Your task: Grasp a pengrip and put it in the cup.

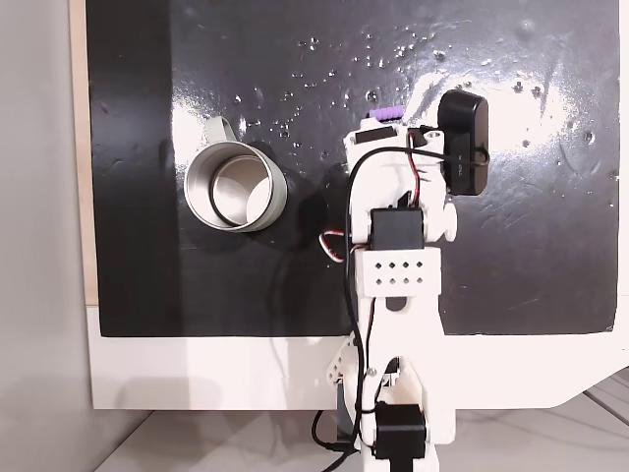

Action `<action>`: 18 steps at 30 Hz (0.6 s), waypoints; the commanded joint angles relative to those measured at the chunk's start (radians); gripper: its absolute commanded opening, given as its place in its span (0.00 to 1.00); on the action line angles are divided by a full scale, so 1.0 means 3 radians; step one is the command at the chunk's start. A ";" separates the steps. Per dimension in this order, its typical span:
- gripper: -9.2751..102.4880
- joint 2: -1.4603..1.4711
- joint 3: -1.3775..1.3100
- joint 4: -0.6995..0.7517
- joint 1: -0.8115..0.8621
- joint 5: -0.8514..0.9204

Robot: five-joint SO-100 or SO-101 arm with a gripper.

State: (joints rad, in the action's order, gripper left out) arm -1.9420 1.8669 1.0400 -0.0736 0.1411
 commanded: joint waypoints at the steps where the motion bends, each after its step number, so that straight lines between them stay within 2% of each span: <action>1: 0.24 0.0307 -0.0476 0.0051 0.0159 0.0046; 11: 0.26 0.1222 -0.1115 0.0169 0.0389 0.0061; 18: 0.28 0.1606 -0.1222 0.0102 0.0389 0.0046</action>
State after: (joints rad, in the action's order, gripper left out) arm -1.4680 1.5693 1.0815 0.0276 0.1519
